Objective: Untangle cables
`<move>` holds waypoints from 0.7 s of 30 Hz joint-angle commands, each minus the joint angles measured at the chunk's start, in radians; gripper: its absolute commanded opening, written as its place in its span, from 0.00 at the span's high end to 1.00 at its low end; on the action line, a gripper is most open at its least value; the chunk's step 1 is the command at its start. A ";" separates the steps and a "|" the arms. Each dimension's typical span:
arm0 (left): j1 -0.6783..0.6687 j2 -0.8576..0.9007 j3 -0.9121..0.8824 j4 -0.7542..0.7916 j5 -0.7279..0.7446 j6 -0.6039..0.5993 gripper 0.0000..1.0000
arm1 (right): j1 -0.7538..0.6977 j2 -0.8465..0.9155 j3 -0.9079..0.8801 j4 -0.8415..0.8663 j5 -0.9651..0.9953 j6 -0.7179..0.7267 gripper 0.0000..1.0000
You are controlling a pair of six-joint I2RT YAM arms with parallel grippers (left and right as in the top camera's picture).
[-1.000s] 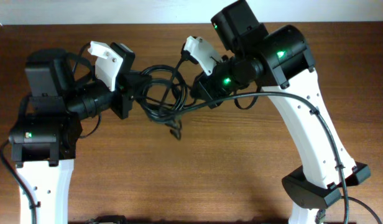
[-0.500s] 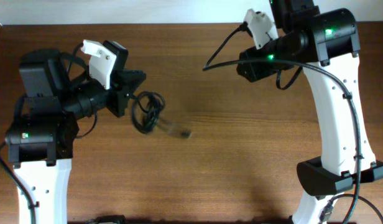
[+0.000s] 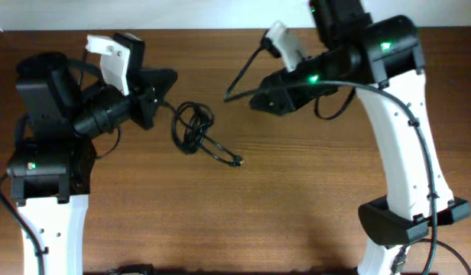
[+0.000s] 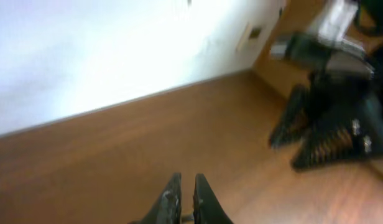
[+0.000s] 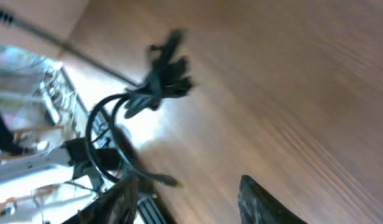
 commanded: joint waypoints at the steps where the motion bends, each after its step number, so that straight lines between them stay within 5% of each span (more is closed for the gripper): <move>1: 0.003 -0.015 0.016 0.118 0.014 -0.159 1.00 | 0.066 -0.019 0.016 -0.006 0.027 -0.036 0.48; 12: 0.002 -0.045 0.016 0.270 0.017 -0.313 1.00 | 0.164 -0.018 0.013 0.016 0.037 -0.038 0.45; 14: 0.002 -0.045 0.016 0.281 0.042 -0.319 1.00 | 0.164 -0.016 0.013 0.036 0.038 -0.037 0.87; 15: 0.002 -0.045 0.016 0.283 0.046 -0.324 1.00 | 0.164 -0.015 0.013 0.043 0.038 -0.037 0.96; 17: 0.002 -0.045 0.016 0.284 0.049 -0.327 1.00 | 0.164 -0.012 0.013 0.051 0.038 -0.037 0.96; 19: 0.002 -0.045 0.016 0.284 0.049 -0.327 1.00 | 0.164 -0.006 0.013 0.051 0.038 -0.037 0.34; 21: 0.002 -0.045 0.016 0.284 0.050 -0.327 0.99 | 0.164 0.003 0.013 0.051 0.039 -0.038 0.27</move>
